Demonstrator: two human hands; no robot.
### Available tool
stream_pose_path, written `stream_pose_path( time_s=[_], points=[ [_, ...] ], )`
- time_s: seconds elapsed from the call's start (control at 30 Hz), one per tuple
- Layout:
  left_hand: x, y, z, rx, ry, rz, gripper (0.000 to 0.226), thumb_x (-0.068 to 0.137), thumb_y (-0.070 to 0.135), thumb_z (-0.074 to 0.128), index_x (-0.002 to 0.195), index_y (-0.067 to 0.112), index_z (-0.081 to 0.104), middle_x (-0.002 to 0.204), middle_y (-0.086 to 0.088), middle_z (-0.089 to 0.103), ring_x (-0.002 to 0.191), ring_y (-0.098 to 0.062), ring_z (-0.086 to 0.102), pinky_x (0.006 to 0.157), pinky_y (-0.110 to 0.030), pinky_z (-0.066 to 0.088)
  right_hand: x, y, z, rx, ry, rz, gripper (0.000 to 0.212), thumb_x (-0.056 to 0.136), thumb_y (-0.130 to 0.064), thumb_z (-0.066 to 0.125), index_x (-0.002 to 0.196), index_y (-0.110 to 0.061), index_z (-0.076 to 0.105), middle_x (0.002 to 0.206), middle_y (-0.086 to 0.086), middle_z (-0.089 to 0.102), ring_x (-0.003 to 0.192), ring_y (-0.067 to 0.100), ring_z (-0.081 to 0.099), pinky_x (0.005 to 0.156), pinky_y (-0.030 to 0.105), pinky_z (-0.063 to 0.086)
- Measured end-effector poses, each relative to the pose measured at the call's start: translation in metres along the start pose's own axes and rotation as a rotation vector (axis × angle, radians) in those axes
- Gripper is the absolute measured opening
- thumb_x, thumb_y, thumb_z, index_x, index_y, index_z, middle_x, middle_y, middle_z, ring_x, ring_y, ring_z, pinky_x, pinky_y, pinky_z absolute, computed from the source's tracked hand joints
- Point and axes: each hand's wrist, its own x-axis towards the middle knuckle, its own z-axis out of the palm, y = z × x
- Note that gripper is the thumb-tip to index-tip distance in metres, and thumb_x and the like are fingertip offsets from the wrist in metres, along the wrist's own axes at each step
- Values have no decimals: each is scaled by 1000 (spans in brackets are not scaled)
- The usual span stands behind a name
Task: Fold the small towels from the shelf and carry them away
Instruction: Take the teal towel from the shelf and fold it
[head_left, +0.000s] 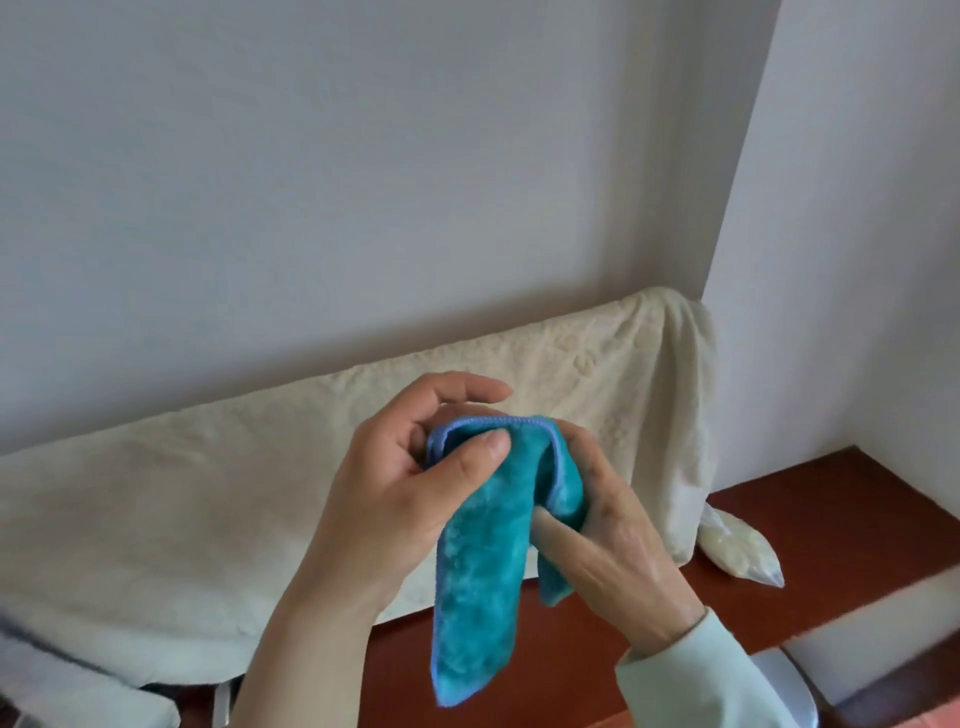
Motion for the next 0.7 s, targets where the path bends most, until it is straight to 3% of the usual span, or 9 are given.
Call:
stream_pose_path(
  time_s=[0.07,0.13,0.33,0.5,0.7],
  points=[
    [-1,3,0,3,25,7,27,71,36,77,98,34,75,89,-2,78,78,-16,74,68,-28,58,1,0,-7,-21,30,5,58,89,4,59,133,-32,50,100,-5,67,55,7,63,50,22,51],
    [-2,4,-3,12,78,16,29,69,39,79,97,34,75,86,-2,77,76,-17,71,70,-32,58,0,2,-15,-64,62,-7,53,89,8,58,125,-31,52,102,-16,66,68,-1,63,58,14,49],
    [4,1,-14,3,253,35,29,64,42,79,90,29,77,83,3,74,80,-21,68,80,-45,52,0,7,-45,-134,158,-3,27,85,8,60,94,-18,58,97,-15,70,77,3,63,65,11,48],
    [7,-6,-26,-18,399,51,28,67,42,79,88,24,76,81,2,72,82,-23,67,80,-46,52,4,5,-56,-37,170,-11,8,98,-15,63,90,-18,62,77,4,62,63,7,50,57,14,41],
    [8,-17,-20,40,471,25,23,69,42,80,87,27,77,85,5,74,86,-20,69,86,-47,54,12,3,-51,177,124,-50,27,99,-36,57,91,-10,59,81,20,53,77,19,55,70,22,48]
  ],
)
